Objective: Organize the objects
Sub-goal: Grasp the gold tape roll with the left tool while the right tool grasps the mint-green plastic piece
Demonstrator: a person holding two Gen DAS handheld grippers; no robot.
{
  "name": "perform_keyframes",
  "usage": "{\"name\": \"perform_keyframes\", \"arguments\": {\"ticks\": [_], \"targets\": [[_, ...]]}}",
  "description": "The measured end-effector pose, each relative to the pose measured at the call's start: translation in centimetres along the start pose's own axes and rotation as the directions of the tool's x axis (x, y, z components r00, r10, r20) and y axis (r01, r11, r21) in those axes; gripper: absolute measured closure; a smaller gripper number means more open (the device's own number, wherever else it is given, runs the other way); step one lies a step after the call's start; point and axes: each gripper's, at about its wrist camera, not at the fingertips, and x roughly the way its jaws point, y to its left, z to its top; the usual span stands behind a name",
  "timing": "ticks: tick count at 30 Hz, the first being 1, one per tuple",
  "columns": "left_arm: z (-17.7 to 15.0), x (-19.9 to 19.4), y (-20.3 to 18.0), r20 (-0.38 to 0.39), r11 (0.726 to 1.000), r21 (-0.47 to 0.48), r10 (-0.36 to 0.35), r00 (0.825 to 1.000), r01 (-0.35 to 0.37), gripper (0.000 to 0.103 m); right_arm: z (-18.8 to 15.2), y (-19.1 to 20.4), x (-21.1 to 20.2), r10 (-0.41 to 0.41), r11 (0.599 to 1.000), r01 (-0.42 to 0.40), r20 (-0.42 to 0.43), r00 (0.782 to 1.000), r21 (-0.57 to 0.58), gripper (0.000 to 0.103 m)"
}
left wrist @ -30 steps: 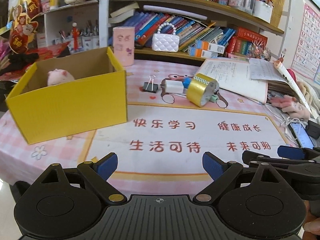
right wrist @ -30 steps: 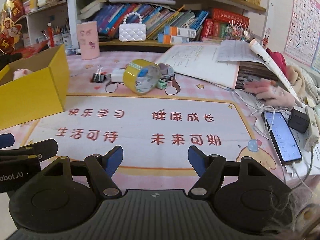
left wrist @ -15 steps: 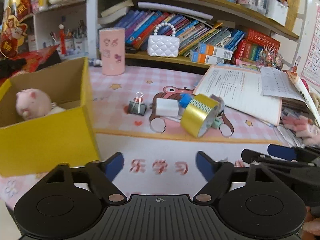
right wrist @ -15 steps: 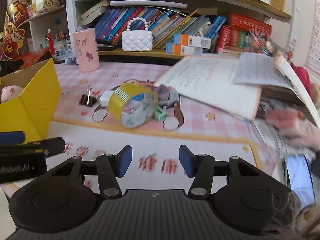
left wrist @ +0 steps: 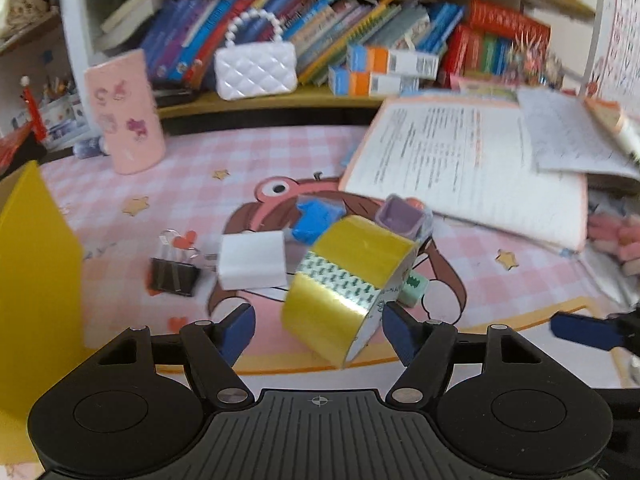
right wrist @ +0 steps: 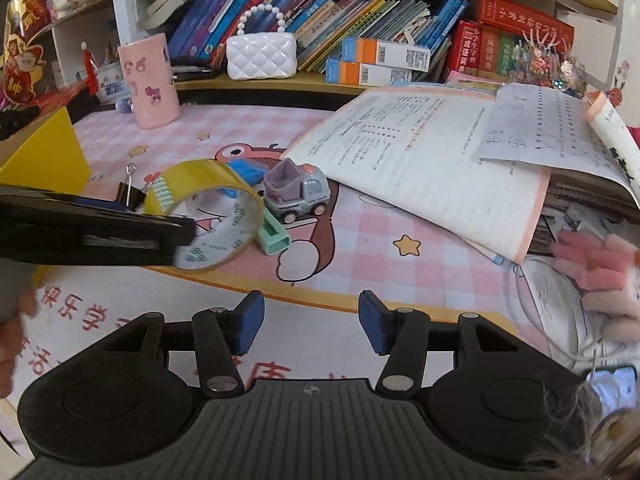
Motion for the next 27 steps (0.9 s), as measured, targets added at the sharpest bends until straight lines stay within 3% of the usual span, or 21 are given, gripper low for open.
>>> {"name": "perform_keyframes", "arguments": {"ticks": [1,3,10,13,17,23,27], "targets": [[0.1,0.6,-0.3,-0.003,1.0,0.006,0.011,1.0,-0.011,0.036,0.0,-0.2,0.2,-0.001,1.0,0.001,-0.003,1.0,-0.005,0.052],[0.2,1.7,-0.5,-0.012,1.0,0.007,0.029,1.0,-0.028,0.062,0.1,-0.4,0.6,0.005,1.0,-0.005,-0.009,1.0,-0.004,0.053],[-0.1,0.5,1.8,-0.003,0.995,-0.063,0.078,0.997,-0.078,0.072,0.9,0.2,2.9,0.059,0.996,-0.059,0.003,0.998,-0.065,0.052],[-0.8,-1.3,3.7,-0.021,0.989,-0.113,0.099,0.995,-0.101,0.093,1.4,0.7,4.5,0.064,0.993,-0.066,-0.021,0.998,-0.093,0.051],[-2.7,-3.7,5.5,-0.05,0.978,-0.183,0.092,0.995,-0.099,0.098,2.2,1.4,6.7,0.08,0.989,-0.083,-0.028,0.996,-0.121,0.051],[-5.3,-6.2,7.9,-0.07,0.942,-0.324,0.064,0.996,-0.083,0.099,3.9,3.1,9.2,0.078,0.972,-0.078,-0.01,0.997,-0.221,0.051],[-6.6,-8.0,9.0,-0.055,0.916,-0.395,0.052,0.997,-0.069,0.099,4.8,3.4,10.6,0.107,0.971,-0.109,-0.017,0.994,-0.213,0.052]]}}
